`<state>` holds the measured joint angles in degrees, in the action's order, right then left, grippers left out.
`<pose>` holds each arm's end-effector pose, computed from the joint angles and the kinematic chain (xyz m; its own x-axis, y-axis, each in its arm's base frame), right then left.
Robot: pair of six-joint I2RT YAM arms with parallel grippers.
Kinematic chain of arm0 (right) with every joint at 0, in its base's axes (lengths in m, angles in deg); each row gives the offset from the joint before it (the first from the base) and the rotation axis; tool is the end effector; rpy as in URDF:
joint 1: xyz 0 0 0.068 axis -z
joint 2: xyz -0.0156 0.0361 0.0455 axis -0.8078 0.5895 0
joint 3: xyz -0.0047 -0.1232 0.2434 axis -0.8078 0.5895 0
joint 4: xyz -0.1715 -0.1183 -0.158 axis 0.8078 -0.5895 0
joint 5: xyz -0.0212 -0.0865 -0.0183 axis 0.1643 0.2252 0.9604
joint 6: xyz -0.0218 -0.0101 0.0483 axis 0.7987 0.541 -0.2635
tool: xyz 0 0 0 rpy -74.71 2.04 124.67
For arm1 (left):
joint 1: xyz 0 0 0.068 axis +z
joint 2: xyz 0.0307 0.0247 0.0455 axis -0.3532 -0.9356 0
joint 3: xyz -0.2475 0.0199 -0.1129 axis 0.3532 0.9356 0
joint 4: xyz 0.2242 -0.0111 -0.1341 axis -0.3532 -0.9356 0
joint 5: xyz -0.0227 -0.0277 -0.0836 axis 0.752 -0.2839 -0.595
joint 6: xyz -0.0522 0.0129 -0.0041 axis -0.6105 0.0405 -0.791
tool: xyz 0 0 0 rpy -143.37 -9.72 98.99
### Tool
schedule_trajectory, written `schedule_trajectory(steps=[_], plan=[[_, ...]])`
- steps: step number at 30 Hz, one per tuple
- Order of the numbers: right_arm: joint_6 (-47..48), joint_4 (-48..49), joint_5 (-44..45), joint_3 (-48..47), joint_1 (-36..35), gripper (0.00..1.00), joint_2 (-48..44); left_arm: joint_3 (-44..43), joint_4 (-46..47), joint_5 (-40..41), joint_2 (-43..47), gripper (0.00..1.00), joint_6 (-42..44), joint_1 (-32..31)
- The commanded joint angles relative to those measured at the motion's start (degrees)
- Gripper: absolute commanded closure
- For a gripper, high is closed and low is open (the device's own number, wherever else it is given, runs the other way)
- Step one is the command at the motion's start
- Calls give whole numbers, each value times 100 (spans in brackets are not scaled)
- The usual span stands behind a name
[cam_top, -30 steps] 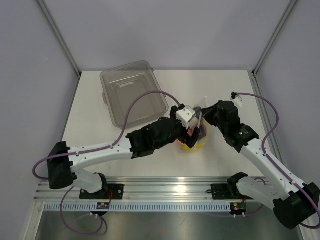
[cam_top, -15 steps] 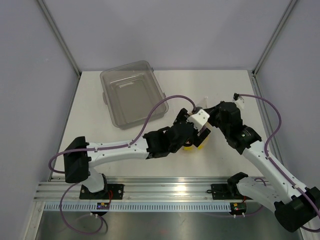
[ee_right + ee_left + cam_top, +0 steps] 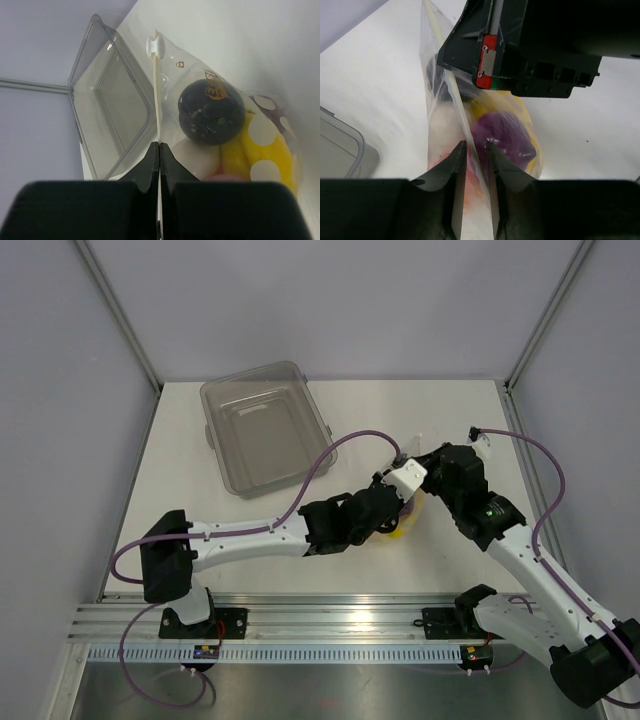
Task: Open the zip-top bag and remove the fake food
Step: Pick up the zipper food storage bag at the center of the board.
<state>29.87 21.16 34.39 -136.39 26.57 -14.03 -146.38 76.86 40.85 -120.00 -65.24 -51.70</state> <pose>0.1902 0.0877 0.3201 -0.3938 0.7052 -0.5896 0.1847 0.6891 0.7008 0.1349 -0.3650 0.3101 -0.1754 0.3167 -0.9322 0.6664 0.7351 0.1244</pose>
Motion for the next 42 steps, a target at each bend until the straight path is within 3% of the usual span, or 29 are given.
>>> schedule_trajectory(steps=[1, 11, 25, 29, 33, 34, 36, 38, 39, 42], plan=[[-47, 177, -103, -95, 15, 100, -158, -217, 104, -2, 19, 80, 10, 5], [67, 221, -182, -42, 7, 100, -342, -190, -71, 103, 54, 100, -104, 206], [920, 590, 416, 318, 15, 74, -913, 960, 737, -389, 1161, 100, 826, 514], [1367, 765, 433, 406, 15, 70, -1010, 1233, 966, -424, 1390, 100, 888, 646], [2377, 1319, -216, 704, 15, 66, -1247, 1356, 983, -372, 1478, 100, 950, 743], [2414, 1381, -269, 731, 7, 59, -1308, 1426, 1010, -285, 1495, 100, 959, 743], [2545, 1416, -209, 801, 7, 56, -1361, 1523, 1106, -257, 1548, 100, 1002, 760], [2625, 1434, -164, 828, 15, 47, -1405, 1707, 1220, -318, 1671, 100, 1108, 760], [2747, 1469, -190, 871, 15, 34, -1414, 1778, 1343, -406, 1732, 100, 1152, 769], [2976, 1679, -296, 1020, 7, 18, -1406, 2250, 1720, -1178, 2101, 100, 1529, 778]])
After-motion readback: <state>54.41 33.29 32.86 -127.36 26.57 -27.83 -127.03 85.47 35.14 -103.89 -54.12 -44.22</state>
